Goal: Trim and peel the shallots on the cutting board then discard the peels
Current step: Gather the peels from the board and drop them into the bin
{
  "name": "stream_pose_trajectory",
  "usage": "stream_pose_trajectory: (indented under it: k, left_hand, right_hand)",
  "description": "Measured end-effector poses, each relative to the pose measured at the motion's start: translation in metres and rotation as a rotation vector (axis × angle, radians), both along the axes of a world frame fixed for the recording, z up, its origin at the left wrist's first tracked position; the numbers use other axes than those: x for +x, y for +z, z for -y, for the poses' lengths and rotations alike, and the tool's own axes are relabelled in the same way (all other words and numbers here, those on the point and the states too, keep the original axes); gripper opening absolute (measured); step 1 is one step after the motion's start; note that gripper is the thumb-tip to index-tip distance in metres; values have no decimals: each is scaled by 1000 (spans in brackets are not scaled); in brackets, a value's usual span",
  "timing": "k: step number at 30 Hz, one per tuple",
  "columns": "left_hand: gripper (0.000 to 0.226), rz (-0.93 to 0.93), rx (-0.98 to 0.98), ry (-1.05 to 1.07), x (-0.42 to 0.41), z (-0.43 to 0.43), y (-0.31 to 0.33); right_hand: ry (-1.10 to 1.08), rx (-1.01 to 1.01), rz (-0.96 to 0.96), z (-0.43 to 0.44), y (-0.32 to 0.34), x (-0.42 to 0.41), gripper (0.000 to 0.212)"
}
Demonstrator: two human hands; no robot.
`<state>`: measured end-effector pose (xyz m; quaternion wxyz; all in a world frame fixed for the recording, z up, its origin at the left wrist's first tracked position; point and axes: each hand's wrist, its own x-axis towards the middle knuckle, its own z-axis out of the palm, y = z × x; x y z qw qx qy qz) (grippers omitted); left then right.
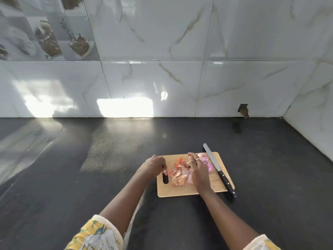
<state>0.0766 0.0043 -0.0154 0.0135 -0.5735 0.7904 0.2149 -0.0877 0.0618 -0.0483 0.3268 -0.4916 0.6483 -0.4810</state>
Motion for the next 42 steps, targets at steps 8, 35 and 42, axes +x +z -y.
stream_pose_trajectory:
  k: [8,35,42]
  left_hand:
    - [18,-484,100,60,-20,-1,-6]
    - [90,-417,-273,-385,-26,-30,-44]
    - [63,-484,-173,-224,-20,-14,-41]
  right_hand:
    - [-115,-24,-42,-6,-3,-14,31]
    - [63,-14,-11,-3,4,-19,34]
    - [301,-62,-455,-17,12,-34,12]
